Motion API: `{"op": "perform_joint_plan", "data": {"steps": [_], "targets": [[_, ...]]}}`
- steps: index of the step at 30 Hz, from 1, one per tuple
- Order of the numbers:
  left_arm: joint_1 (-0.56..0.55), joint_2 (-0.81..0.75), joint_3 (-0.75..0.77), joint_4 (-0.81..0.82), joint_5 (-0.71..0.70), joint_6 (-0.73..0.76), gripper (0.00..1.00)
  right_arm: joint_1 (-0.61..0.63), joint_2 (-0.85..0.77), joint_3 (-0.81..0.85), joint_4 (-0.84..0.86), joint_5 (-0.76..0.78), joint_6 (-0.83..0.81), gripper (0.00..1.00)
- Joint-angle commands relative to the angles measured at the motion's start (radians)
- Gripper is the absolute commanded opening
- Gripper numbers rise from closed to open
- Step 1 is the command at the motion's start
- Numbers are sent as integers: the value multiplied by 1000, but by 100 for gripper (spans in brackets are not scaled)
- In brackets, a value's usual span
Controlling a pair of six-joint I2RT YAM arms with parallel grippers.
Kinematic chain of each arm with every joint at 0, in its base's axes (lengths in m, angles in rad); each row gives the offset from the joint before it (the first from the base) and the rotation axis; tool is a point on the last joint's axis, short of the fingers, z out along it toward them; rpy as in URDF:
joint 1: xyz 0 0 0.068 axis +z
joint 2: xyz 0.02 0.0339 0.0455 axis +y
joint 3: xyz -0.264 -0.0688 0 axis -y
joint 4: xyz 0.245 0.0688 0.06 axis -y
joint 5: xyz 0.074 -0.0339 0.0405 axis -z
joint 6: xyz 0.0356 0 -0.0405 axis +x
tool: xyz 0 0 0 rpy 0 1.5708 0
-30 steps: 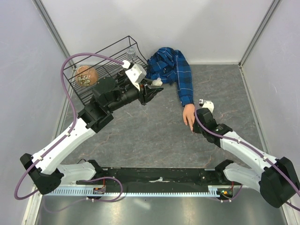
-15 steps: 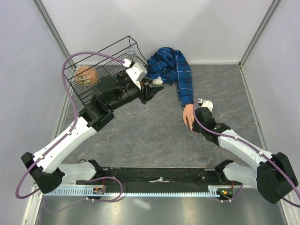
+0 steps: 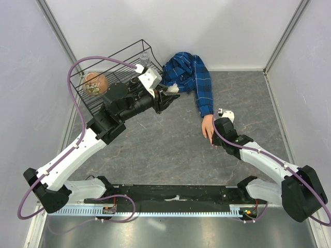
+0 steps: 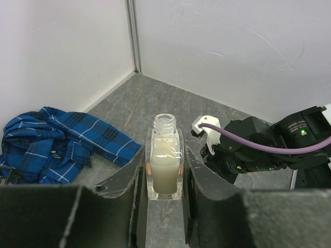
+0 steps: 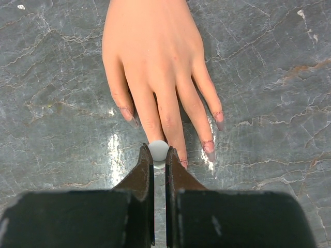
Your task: Paint the nails
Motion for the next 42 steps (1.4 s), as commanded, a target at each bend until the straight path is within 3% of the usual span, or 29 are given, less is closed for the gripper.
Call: {"op": "perform_joint_plan", "data": {"steps": [1, 42], "targets": [[6, -3, 37, 40, 13, -4, 2, -6, 12, -1, 45, -2, -13, 0], [10, 31, 57, 46, 16, -13, 2, -32, 36, -13, 53, -45, -18, 0]]}}
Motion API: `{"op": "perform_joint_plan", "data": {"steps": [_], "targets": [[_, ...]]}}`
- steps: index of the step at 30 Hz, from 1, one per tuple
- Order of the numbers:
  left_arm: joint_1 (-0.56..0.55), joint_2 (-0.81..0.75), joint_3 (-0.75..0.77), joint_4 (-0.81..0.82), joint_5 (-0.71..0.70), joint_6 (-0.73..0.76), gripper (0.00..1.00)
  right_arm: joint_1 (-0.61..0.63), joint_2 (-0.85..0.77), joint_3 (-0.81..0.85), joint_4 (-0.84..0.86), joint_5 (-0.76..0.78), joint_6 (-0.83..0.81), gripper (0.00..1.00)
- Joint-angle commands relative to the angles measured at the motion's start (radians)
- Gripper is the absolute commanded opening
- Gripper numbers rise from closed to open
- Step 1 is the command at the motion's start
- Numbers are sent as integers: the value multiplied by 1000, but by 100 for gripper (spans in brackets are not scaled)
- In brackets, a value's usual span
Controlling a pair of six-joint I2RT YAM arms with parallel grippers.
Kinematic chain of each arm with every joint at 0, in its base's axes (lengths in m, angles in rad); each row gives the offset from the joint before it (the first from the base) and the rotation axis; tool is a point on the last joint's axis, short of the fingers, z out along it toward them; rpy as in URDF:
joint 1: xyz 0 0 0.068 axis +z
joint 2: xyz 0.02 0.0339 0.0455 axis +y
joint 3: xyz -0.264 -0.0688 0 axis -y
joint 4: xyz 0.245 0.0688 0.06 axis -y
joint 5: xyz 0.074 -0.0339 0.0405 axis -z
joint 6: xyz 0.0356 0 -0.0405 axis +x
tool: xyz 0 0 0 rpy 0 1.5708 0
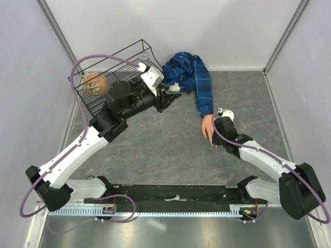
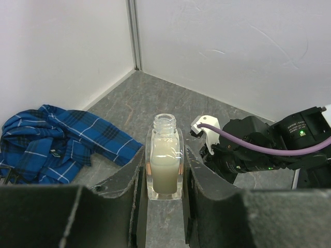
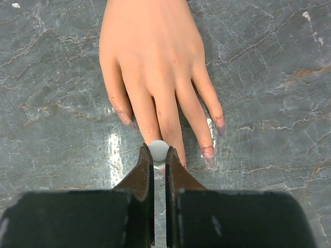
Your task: Paint the nails
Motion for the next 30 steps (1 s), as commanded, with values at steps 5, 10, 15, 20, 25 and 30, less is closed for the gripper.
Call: {"op": "perform_joint_plan", "data": {"steps": [5, 10, 15, 20, 25, 30], "targets": [[5, 10, 46, 45, 17, -18, 2, -5, -9, -19, 12, -14, 13, 0], [5, 13, 46, 45, 22, -22, 2, -6, -21, -29, 1, -9, 19, 0], [5, 15, 47, 45, 25, -22, 2, -6, -21, -32, -1, -9, 19, 0], [5, 15, 49, 47, 25, -24, 2, -8, -21, -32, 1, -12, 18, 0], [5, 17, 49, 47, 27, -24, 2, -8, -14, -4, 5, -11, 5, 0], [5, 17, 52, 47, 27, -24, 2, -8, -3, 20, 10, -9, -4, 0]]}}
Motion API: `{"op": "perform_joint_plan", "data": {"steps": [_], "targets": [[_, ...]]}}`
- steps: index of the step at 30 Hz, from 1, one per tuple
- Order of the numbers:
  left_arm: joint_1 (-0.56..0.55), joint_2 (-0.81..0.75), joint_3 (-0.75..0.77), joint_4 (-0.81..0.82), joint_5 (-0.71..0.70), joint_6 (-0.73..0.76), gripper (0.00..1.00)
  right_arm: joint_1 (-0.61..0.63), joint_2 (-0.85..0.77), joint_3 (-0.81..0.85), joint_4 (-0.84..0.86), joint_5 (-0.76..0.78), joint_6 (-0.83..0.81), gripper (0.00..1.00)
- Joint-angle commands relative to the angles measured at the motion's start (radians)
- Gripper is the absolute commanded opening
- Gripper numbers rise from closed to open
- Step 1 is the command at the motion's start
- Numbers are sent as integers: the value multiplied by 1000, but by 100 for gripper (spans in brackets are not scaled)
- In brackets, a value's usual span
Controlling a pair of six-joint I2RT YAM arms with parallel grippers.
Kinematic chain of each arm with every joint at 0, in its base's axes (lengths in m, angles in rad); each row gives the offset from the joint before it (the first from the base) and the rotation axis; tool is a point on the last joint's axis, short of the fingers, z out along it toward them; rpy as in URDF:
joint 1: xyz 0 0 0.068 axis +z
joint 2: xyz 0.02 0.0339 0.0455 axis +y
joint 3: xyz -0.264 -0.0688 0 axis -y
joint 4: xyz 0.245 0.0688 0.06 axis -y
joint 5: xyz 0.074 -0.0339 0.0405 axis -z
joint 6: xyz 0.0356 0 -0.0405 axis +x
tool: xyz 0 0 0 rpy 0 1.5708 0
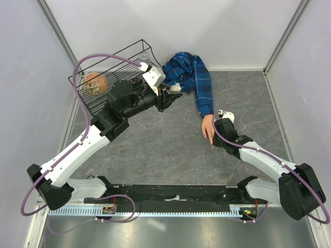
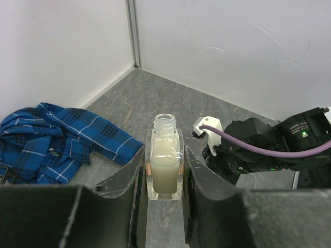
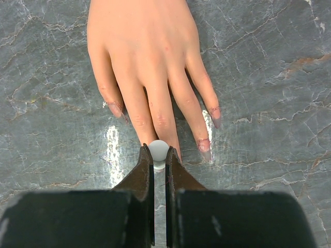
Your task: Paint the nails
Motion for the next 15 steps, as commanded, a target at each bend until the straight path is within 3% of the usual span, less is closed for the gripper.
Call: {"op": "perform_joint_plan", "data": {"steps": [1, 15], "targets": [[5, 0, 47, 46, 22, -24, 2, -4, 2, 45, 21, -3, -11, 0], [5, -15, 39, 44, 22, -16, 2, -7, 5, 37, 26, -2, 5, 0]]}}
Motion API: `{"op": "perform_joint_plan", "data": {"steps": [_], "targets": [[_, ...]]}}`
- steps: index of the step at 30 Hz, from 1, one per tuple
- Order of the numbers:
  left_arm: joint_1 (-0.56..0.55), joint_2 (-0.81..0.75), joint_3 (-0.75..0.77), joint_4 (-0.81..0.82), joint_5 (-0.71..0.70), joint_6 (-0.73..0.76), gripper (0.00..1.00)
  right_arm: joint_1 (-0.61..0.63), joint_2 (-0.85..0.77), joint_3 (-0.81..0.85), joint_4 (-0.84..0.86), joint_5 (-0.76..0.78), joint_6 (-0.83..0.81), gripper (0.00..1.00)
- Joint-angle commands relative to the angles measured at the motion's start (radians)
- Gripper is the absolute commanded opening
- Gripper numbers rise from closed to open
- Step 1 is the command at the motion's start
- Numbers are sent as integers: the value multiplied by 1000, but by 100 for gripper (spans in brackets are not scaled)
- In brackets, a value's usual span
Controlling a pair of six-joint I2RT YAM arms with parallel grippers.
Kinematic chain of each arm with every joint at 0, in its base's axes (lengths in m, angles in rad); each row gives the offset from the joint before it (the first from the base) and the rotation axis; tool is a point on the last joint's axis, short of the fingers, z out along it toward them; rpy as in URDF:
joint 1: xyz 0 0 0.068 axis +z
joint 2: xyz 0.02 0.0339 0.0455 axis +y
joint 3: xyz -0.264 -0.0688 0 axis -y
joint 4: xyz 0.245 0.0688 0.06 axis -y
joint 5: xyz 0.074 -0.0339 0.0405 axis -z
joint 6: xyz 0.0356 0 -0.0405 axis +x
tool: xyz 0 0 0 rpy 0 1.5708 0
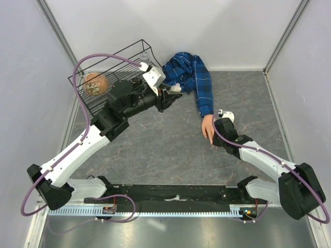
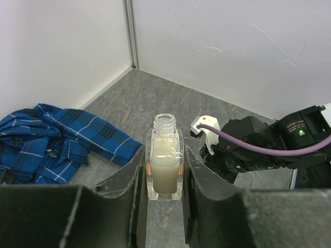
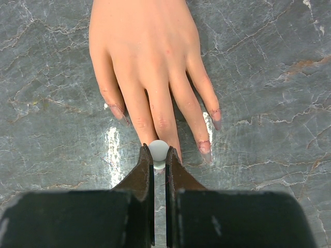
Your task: Paint the nails
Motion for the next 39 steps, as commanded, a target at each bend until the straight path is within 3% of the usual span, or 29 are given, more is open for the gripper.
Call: {"op": "perform_joint_plan", "data": {"steps": [1, 24, 39], "targets": [[2, -15, 39, 44, 8, -14, 2, -5, -1, 26, 16, -7, 16, 0], [4, -26, 25, 47, 4, -24, 2, -6, 1, 9, -21, -4, 26, 0], [4, -16, 34, 46, 2, -25, 2, -8, 28, 84, -7, 29, -15, 0]]}}
